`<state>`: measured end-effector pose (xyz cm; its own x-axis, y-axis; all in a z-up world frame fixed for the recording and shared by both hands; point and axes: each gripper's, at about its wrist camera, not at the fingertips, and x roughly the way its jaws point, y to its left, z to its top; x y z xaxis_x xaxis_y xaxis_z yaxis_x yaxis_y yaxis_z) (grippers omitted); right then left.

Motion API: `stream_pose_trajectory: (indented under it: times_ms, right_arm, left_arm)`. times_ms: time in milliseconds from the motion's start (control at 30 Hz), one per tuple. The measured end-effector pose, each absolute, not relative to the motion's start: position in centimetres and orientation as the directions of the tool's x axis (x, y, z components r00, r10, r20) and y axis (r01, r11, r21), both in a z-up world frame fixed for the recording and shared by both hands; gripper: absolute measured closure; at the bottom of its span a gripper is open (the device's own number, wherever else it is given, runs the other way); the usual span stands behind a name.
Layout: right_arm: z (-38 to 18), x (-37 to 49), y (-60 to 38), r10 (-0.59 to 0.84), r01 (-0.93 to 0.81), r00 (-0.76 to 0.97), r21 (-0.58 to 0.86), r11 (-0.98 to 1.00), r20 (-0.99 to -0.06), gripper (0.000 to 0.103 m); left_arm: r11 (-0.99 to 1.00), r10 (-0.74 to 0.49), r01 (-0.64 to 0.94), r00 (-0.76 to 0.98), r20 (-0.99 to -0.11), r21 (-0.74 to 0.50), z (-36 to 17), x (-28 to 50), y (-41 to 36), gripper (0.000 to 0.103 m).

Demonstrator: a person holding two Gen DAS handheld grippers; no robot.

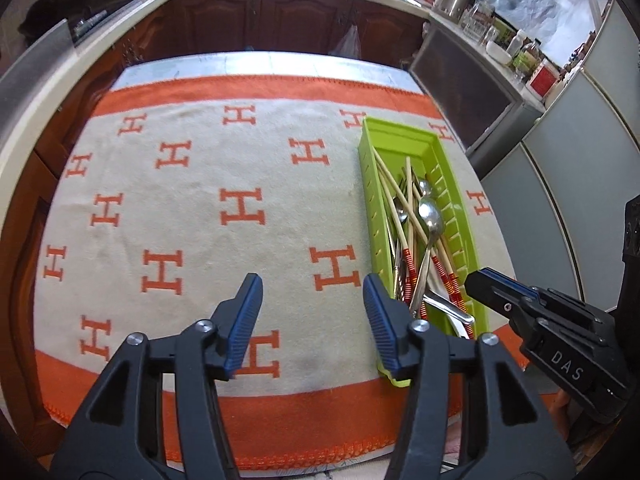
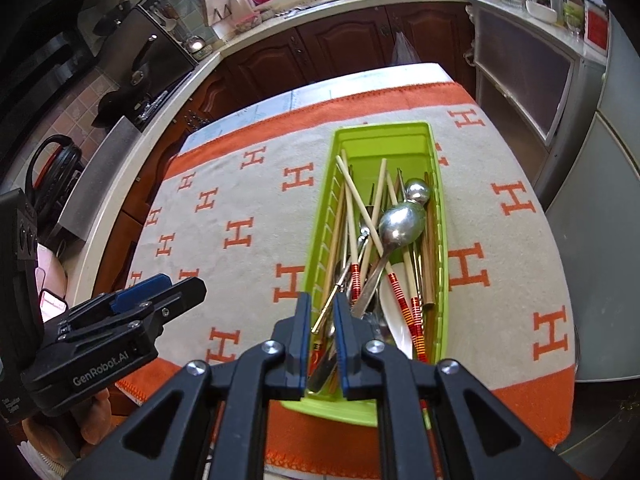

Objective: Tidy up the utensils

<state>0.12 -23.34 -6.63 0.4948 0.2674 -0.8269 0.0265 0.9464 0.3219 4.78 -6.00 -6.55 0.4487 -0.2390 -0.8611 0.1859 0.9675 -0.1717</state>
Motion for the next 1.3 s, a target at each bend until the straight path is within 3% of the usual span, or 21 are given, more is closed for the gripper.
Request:
stream_pose_trajectory:
  times_ms: [67,200,333,467,533,700,900,1300]
  right_arm:
    - [-5.7,-0.4,-23.0,0.27,0.014,0.511,0.322,0.947,-0.816,0.081]
    - [-3.8,-1.3,-22.1,0.273,-0.016,0.538,0.314,0.949,-0.798,0.08]
    - [-1.8,-2.0,-21.2,0.265,-0.033,0.574,0.302,0.953,-0.774,0.069]
    - [0.1,-2.8,-20.5,0.258,-0.048,0.609,0.289,0.956,-0.75,0.061]
    - [0.8,-3.2,-20.2,0.254,-0.051,0.622,0.285,0.957,-0.741,0.053]
    - [2.1,-4.3,-19.2,0.245,-0.073,0.65,0.261,0.962,-0.719,0.044]
    - [3.0,-5.0,-18.2,0.214,-0.088,0.684,0.211,0.973,-0.698,0.043]
    - [2.9,-4.8,-17.6,0.231,-0.097,0.696,0.23,0.968,-0.68,0.043]
  left_arm:
    - [0.969,-0.234,0.186,0.468,-0.852,-0.164,-5.6,4.1,-5.7,0.05]
    - [0.976,-0.206,0.169,0.504,-0.839,-0.138,-4.0,2.9,-5.0,0.048]
    - [0.98,-0.186,0.158,0.546,-0.817,-0.118,-2.2,1.7,-4.3,0.047]
    - [0.985,-0.159,0.148,0.58,-0.799,-0.089,-0.3,0.4,-3.7,0.035]
    - [0.988,-0.144,0.133,0.596,-0.79,-0.08,0.6,-0.2,-3.3,0.032]
    - [0.996,-0.082,0.077,0.648,-0.757,-0.042,2.8,-1.7,-2.5,0.022]
    - [1.0,-0.018,0.029,0.716,-0.698,0.004,4.9,-3.8,-1.7,0.021]
    - [0.999,0.036,-0.019,0.747,-0.664,0.033,5.9,-4.7,-0.3,0.021]
